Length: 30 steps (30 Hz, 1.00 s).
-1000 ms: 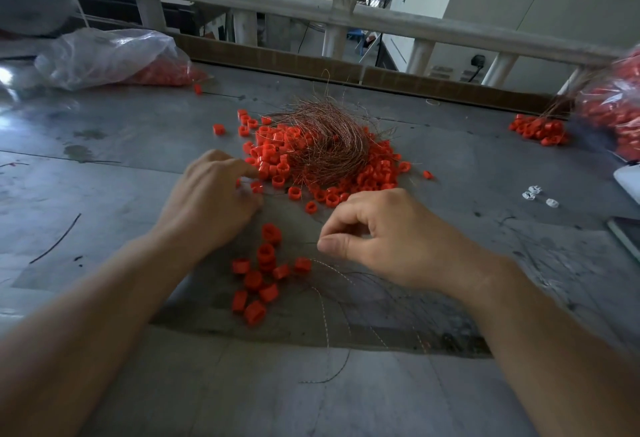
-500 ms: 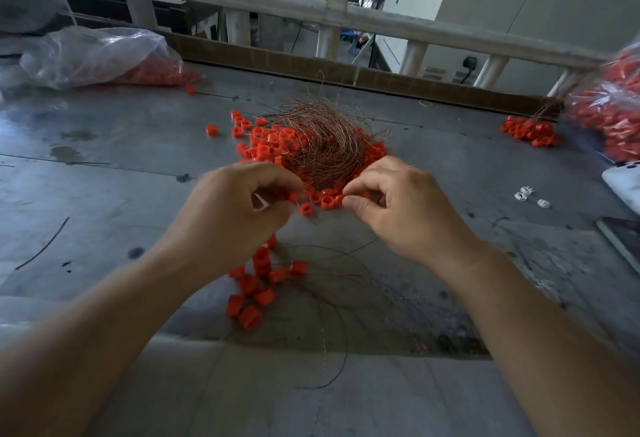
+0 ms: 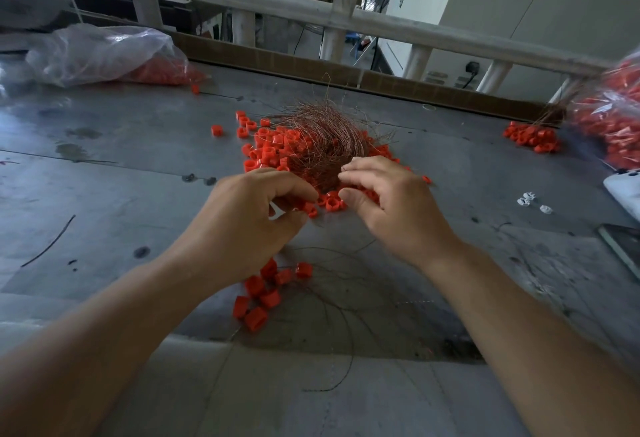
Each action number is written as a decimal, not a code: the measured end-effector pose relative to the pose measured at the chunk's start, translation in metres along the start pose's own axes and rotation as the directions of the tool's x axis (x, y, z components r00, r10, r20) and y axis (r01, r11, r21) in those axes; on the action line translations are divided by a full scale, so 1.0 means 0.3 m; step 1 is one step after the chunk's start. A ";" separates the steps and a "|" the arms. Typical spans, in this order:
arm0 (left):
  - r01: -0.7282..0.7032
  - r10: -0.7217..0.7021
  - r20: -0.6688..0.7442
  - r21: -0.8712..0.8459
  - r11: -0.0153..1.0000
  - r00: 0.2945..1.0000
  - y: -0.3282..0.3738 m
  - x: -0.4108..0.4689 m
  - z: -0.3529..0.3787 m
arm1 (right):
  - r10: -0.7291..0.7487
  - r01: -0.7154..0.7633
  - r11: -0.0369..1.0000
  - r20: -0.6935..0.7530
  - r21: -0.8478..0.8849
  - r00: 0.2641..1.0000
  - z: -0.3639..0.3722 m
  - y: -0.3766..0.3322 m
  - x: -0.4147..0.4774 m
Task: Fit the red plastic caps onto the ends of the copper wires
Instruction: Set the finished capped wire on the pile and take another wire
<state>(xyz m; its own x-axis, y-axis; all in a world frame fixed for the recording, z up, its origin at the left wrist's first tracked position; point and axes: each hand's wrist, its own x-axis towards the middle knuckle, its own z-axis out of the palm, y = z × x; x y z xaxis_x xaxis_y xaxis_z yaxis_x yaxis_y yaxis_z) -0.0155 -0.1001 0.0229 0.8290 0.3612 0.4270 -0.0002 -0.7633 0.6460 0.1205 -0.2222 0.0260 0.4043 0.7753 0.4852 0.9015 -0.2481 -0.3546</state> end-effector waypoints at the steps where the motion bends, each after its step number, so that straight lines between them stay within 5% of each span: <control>1: 0.003 -0.003 0.003 -0.002 1.000 1.000 0.000 0.000 0.001 | -0.006 0.008 0.999 -0.052 0.035 0.999 -0.004 -0.004 -0.002; 8: 0.075 -0.078 -0.017 -0.125 0.989 0.997 -0.009 -0.003 0.001 | 0.025 0.020 0.981 -0.227 0.195 0.974 -0.020 -0.018 -0.012; 15: 0.143 -0.157 0.006 -0.445 0.884 0.988 -0.004 0.003 -0.019 | -0.105 0.149 0.983 -0.341 0.106 0.934 -0.076 -0.048 -0.023; 30: 0.133 -0.138 0.031 -0.530 0.837 0.990 0.026 -0.005 -0.023 | -0.091 0.134 0.962 -0.182 0.237 0.979 -0.065 -0.109 -0.048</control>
<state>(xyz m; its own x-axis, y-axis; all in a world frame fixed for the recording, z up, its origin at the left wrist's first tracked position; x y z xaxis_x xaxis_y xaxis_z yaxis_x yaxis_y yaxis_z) -0.0206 -0.1030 0.0317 0.8379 0.4461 0.3144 -0.1867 -0.3071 0.9332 0.0882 -0.2365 0.0463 0.3417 0.6760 0.6529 0.8849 0.0025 -0.4658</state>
